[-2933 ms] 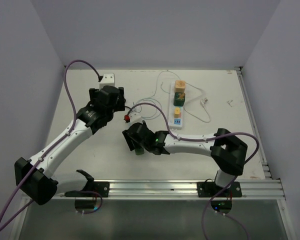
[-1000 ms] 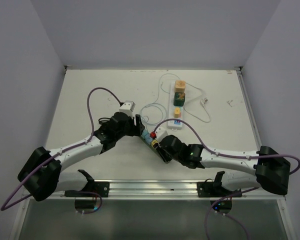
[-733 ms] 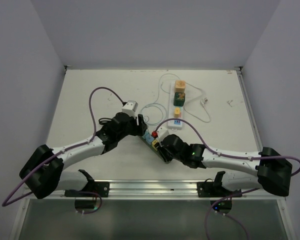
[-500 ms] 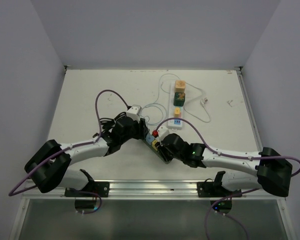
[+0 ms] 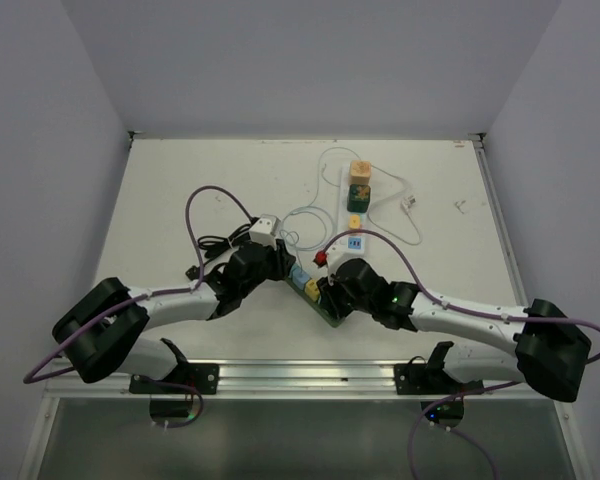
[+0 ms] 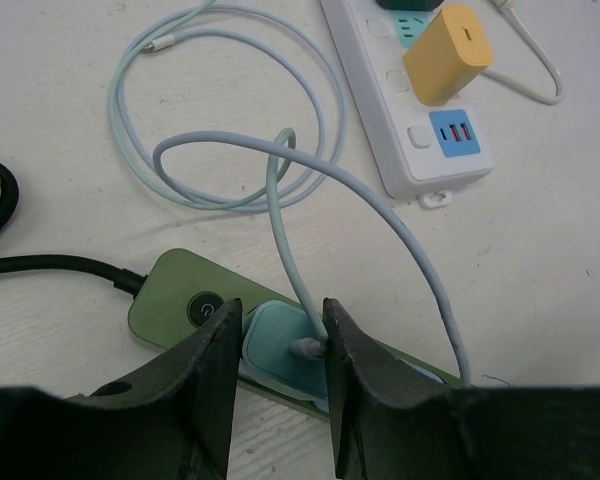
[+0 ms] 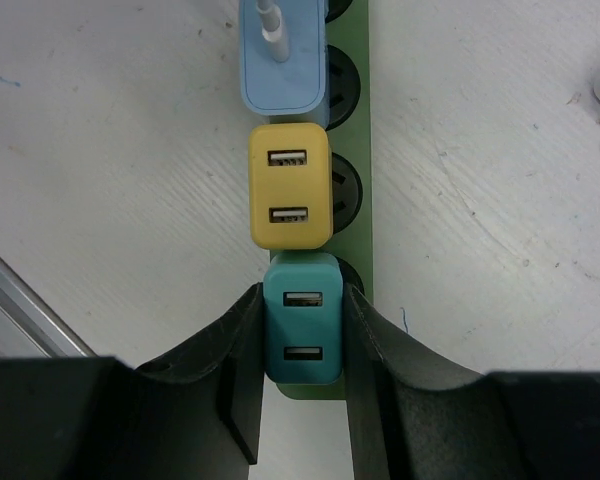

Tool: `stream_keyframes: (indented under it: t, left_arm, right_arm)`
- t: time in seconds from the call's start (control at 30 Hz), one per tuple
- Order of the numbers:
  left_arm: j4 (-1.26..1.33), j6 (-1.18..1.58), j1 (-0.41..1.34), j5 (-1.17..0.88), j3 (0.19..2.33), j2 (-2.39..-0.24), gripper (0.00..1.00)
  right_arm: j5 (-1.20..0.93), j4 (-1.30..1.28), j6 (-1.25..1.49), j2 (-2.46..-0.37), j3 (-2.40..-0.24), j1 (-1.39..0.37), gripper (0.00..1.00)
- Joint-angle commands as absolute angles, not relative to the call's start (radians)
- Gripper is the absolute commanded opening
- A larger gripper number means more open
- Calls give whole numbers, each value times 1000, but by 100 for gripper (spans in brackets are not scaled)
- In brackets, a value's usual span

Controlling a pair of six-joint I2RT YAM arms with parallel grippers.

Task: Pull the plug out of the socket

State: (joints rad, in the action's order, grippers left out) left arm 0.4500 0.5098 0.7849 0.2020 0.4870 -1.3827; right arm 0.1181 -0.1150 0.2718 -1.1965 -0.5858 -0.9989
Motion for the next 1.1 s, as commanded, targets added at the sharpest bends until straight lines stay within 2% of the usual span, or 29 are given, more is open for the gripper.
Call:
stream_keyframes:
  t: [0.0,0.1,0.33,0.37,0.43,0.7,0.9,1.07]
  left_arm:
    - [414,574,822,244,420,-1413,15]
    - [422,604,850,265,405,-1436,5]
    - [414,644,880,302,371,-1466,2]
    - [413,646,881,304,370,-1468,2]
    - [407,649,882,311,371,-1470,2]
    - [364,669,881,325,403,-1532,0]
    - [345,689,882,339,399,-1555,0]
    - [379,709,882,338,353,-1539,0]
  right_arm:
    - [37,-12,322,-1140,-574,-933,0]
    - [5,-32,328,-1140,-575,-882,0]
    - [-9,-47,256,-1181,-610,-905,0]
    - [141,-70,232,-1198,-629,-955,0]
    - [289,-127,177,-1221,-678,-1088,0]
    - [523,-135,170,-1350,-750,-1233,0]
    - [491,-106,205,-1322,-744,-1240,0]
    - [203,-81,271,-1142,-667,-1040,0]
